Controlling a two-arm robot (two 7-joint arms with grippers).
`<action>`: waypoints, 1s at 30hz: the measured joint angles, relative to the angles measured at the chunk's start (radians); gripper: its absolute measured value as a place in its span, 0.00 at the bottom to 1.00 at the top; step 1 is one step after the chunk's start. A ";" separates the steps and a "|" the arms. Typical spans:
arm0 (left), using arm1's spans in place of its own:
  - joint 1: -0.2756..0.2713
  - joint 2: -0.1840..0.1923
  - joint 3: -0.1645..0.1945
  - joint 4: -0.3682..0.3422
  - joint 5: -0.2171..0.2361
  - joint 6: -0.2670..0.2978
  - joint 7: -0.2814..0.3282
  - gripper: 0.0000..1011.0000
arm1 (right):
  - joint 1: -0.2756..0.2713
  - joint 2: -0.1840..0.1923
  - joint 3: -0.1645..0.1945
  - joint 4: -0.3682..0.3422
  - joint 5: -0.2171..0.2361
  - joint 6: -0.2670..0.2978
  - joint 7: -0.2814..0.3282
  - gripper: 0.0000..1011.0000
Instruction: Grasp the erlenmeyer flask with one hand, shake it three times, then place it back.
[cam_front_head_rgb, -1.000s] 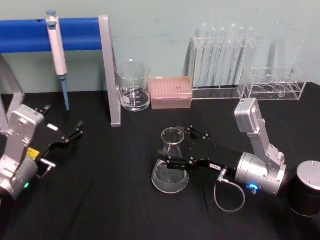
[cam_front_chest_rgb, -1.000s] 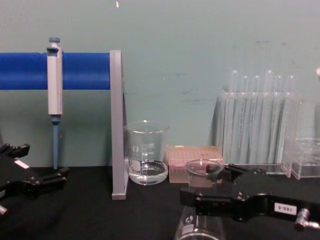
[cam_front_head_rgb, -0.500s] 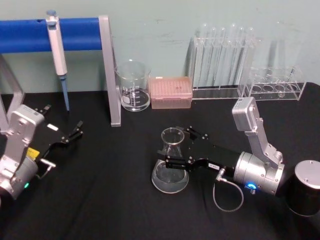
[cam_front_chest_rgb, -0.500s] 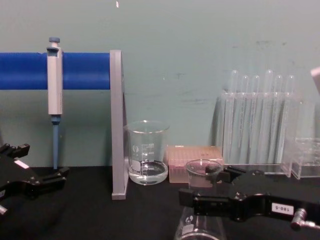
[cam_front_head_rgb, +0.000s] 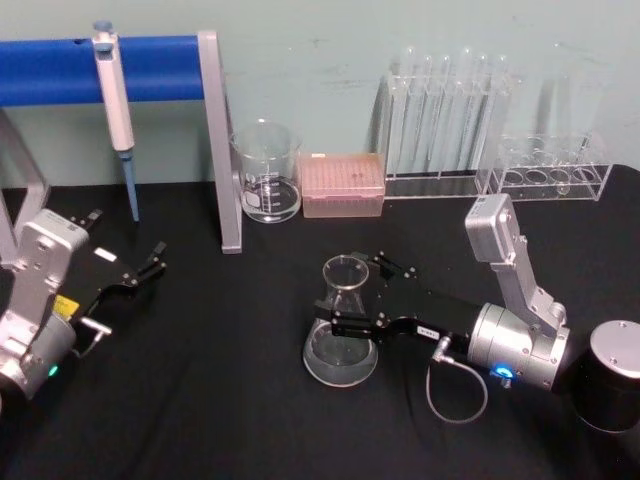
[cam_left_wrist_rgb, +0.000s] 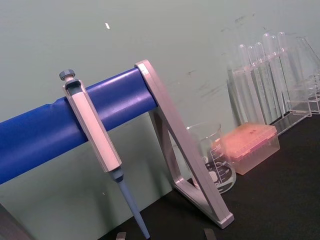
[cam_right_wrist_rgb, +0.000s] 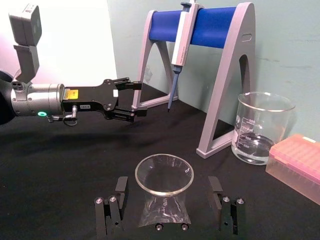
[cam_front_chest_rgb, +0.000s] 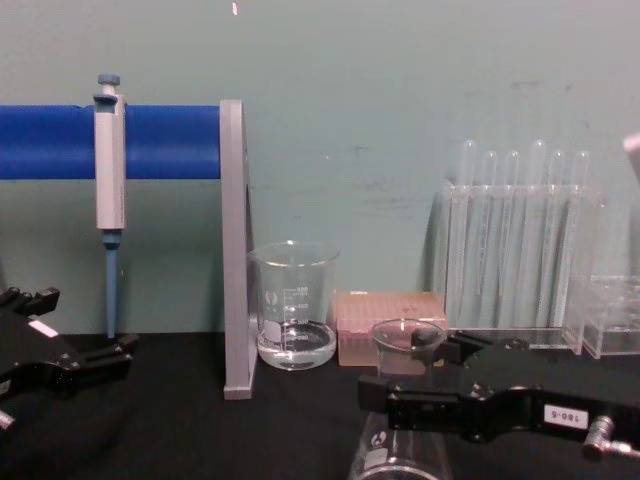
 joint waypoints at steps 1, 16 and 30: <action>0.000 0.000 0.000 0.000 0.000 0.000 0.000 0.99 | 0.000 0.000 0.000 0.000 0.000 0.000 0.000 0.99; 0.000 0.000 0.000 0.000 0.000 0.000 0.000 0.99 | -0.001 0.000 0.001 0.000 0.000 -0.002 0.001 0.99; 0.000 0.000 0.000 0.000 0.000 0.000 0.000 0.99 | -0.001 0.000 0.001 0.000 0.000 -0.003 0.001 0.67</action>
